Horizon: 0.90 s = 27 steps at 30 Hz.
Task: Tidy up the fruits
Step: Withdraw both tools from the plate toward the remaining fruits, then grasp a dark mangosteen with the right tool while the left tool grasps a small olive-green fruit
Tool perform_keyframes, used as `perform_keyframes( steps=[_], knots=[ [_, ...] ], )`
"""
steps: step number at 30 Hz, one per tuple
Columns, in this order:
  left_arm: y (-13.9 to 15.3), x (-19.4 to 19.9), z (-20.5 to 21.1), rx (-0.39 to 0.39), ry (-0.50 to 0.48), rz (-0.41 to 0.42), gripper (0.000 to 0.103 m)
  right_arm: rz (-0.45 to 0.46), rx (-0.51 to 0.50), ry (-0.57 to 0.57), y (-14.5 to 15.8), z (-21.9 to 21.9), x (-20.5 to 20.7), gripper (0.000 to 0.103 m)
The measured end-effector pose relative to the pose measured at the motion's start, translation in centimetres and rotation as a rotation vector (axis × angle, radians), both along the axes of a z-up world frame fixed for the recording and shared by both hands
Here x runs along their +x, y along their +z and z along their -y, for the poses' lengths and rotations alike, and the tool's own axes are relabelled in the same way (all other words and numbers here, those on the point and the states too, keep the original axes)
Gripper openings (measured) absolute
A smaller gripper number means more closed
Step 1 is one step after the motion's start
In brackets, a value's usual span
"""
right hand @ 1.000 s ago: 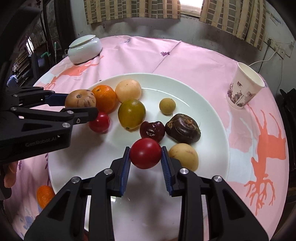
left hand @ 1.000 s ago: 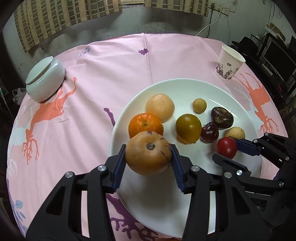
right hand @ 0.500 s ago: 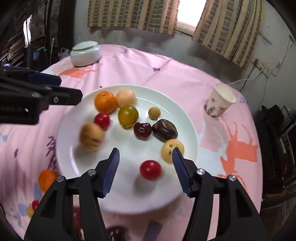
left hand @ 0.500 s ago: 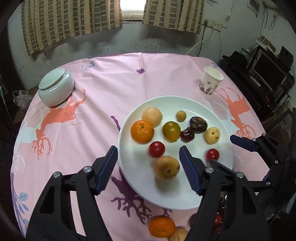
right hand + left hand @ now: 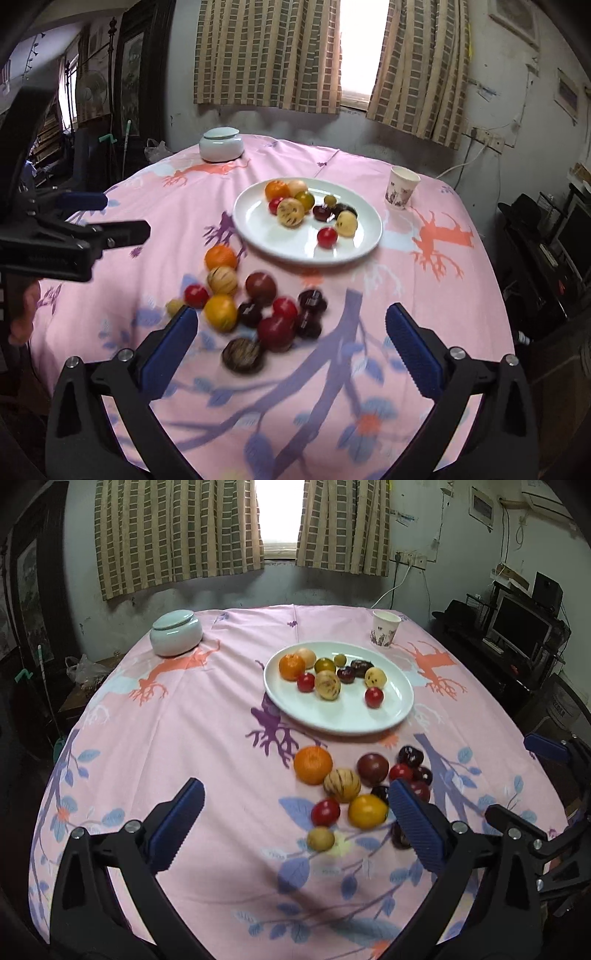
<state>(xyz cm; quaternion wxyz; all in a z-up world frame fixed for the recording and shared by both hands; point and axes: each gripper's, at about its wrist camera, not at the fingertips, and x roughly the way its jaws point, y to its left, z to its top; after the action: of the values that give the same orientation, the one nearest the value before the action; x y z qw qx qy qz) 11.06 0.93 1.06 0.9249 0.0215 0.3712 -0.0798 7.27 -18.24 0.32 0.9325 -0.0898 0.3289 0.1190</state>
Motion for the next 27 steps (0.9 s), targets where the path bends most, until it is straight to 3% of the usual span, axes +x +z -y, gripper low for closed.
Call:
perform_keyframes(
  steps=[3,9,14,20,23,27],
  knots=[
    [-1.4,-2.7,-0.2,0.005,0.022,-0.008,0.101,0.019,-0.014,-0.067,-0.8,-0.5,-2.8,0.102],
    [-1.6,-4.9,-0.9,0.022,0.031,0.026,0.101,-0.033,0.008,-0.069,-1.9,-0.6,-3.6,0.102],
    [-2.1,-4.7,-2.1,0.002,0.062,0.005,0.101,-0.112,0.077,-0.041,-3.2,-0.8,-2.7,0.102],
    [-2.6,-4.5,-2.9,0.000,0.084,-0.011,0.101,-0.196,0.074,-0.029,-6.1,-2.4,0.3,0.101],
    [-2.7,-4.5,-3.0,0.006,0.085,-0.017,0.101,-0.257,0.056,-0.036,-7.9,-3.3,2.3,0.078],
    [-2.9,-4.6,-3.0,0.015,0.081,-0.016,0.101,-0.320,0.057,-0.046,-9.6,-3.6,4.1,0.073]
  ],
)
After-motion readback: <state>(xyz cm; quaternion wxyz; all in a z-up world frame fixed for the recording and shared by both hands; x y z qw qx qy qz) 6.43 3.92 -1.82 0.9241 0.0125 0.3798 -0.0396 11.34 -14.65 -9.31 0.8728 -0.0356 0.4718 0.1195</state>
